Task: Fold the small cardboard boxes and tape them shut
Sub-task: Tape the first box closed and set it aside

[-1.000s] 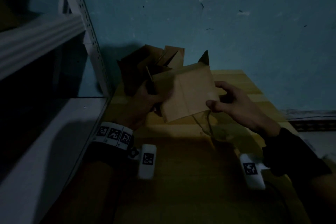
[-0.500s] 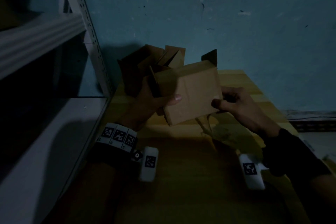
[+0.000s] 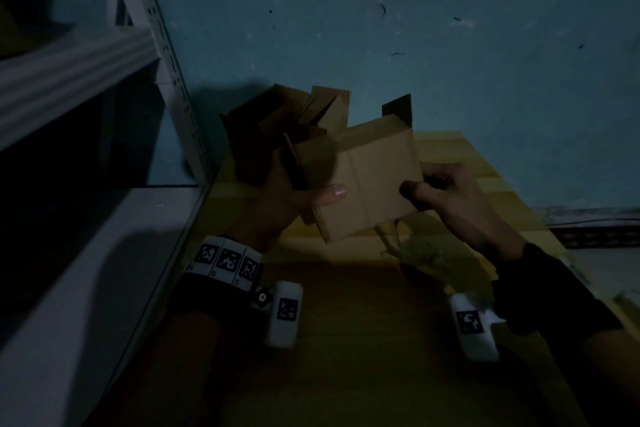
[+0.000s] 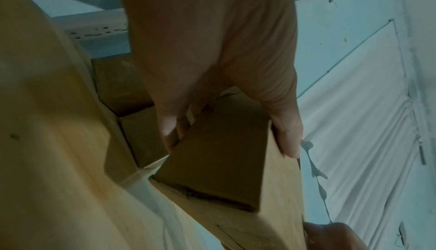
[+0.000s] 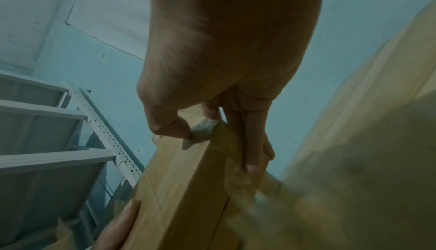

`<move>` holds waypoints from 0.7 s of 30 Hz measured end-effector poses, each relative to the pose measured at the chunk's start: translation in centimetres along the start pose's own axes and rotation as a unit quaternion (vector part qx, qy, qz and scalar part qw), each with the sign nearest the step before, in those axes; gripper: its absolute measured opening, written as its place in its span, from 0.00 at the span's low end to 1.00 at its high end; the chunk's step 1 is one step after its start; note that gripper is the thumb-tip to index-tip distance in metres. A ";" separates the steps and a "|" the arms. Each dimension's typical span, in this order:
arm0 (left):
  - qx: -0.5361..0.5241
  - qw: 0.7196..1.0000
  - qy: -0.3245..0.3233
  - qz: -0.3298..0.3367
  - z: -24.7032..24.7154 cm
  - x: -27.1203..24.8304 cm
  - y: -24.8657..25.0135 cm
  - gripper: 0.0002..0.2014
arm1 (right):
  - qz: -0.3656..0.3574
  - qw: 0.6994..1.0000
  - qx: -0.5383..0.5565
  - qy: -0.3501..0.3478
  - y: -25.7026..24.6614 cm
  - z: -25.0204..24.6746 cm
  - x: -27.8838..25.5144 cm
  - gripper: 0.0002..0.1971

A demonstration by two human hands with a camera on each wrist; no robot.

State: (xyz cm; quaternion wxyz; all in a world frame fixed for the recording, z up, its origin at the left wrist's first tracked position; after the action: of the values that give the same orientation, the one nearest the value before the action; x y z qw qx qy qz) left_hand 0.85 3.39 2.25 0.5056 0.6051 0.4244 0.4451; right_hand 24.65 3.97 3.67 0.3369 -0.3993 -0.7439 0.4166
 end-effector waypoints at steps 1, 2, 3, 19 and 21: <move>-0.001 1.000 -0.003 0.002 0.0 0.0 0.0 0.49 | 0.002 1.000 0.007 0.004 0.1 0.1 0.0 0.07; 0.001 1.000 -0.002 0.004 0.0 0.0 -0.1 0.49 | 0.003 1.000 0.015 0.008 0.1 0.1 0.0 0.07; 0.004 1.000 -0.005 0.006 0.0 0.0 -0.1 0.48 | 0.004 1.000 0.021 0.014 0.2 0.2 0.0 0.07; 0.009 1.000 0.015 -0.014 -0.5 -0.4 0.2 0.49 | 0.000 0.999 0.042 -0.004 0.3 1.0 0.4 0.18; 0.003 1.000 0.013 -0.024 -0.6 -0.4 0.1 0.48 | -0.006 0.999 0.052 -0.014 0.3 0.9 0.5 0.18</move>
State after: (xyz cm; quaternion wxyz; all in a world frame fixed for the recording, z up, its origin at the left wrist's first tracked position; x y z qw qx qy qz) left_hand 0.15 3.17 2.36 0.5086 0.5904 0.4472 0.4391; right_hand 23.80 4.20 3.07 0.3492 -0.3713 -0.7282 0.4581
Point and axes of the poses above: each hand's wrist, its own x-axis towards the middle knuckle, its own z-axis out of the palm, y = z × x, the point moved 4 cm from there along x, towards the middle knuckle, and after that the axes turned 13 degrees about -y, right-handed, at the moved point
